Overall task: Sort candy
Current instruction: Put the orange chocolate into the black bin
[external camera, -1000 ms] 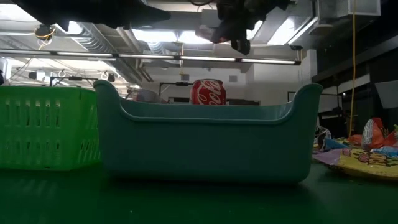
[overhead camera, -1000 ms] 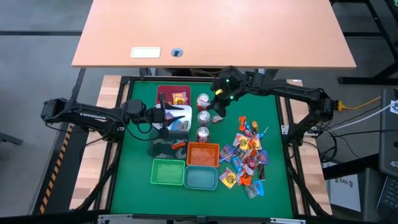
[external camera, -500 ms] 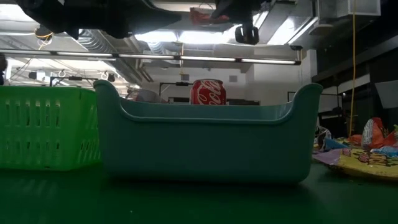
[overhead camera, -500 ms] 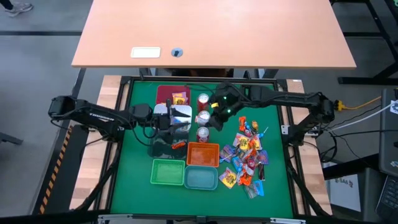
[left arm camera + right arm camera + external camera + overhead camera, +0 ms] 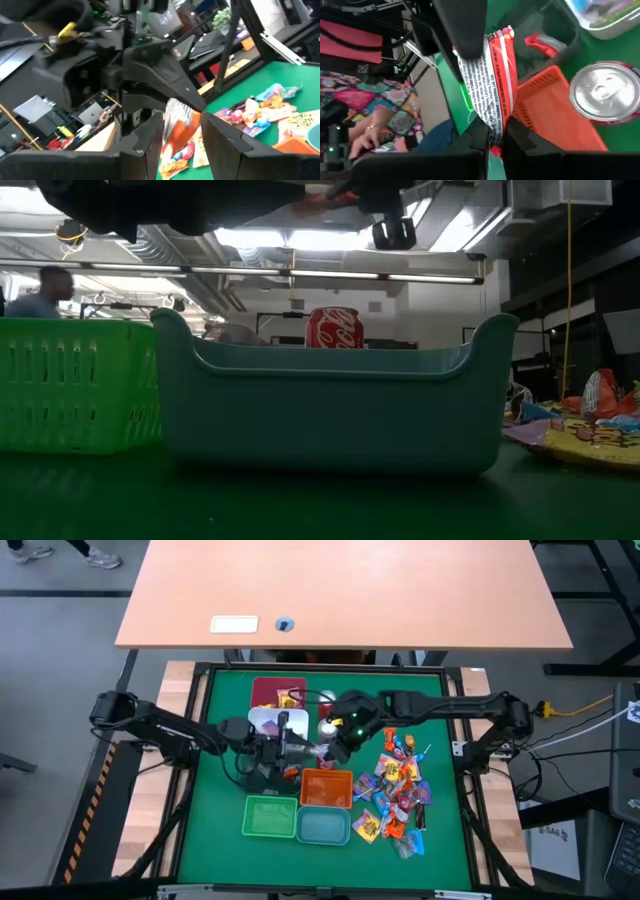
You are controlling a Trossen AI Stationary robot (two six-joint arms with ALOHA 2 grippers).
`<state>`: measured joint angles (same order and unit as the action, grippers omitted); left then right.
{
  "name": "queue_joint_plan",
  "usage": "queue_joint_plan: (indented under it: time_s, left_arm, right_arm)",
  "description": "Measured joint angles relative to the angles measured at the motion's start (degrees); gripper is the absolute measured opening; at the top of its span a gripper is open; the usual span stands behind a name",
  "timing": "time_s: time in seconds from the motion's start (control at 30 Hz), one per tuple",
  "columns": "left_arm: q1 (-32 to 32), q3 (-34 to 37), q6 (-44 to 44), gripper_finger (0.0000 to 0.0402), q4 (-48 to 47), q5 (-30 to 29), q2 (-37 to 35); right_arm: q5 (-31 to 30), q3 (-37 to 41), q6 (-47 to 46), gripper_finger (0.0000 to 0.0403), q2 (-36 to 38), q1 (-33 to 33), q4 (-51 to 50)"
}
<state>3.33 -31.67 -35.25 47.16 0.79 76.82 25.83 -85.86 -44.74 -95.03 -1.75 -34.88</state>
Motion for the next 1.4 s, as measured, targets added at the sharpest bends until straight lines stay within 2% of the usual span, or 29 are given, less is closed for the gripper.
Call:
queue_joint_plan:
  time_s: [0.5,0.83,1.1,1.2,1.4]
  left_arm:
    - [0.83,-1.11,0.22,0.0121,-1.74,-0.14,1.77]
    - [0.83,-1.11,0.37,0.0050,-1.77,0.04,1.77]
    - [0.81,-1.11,0.97,0.0043,-1.73,0.29,1.77]
    - [0.81,-1.11,4.16,0.0042,-1.70,0.27,1.77]
    - [0.81,-1.11,9.95,0.0041,-3.30,-0.24,1.26]
  right_arm:
    - [1.83,0.04,1.65,0.0028,-0.83,1.04,2.26]
    - [0.76,0.04,1.64,0.0028,-0.83,1.04,2.07]
    - [0.68,0.04,1.62,0.0031,-0.83,1.04,2.09]
    - [0.65,0.04,1.69,0.0051,-0.80,1.04,2.11]
    - [-0.21,0.04,3.61,0.0129,-0.80,0.81,1.24]
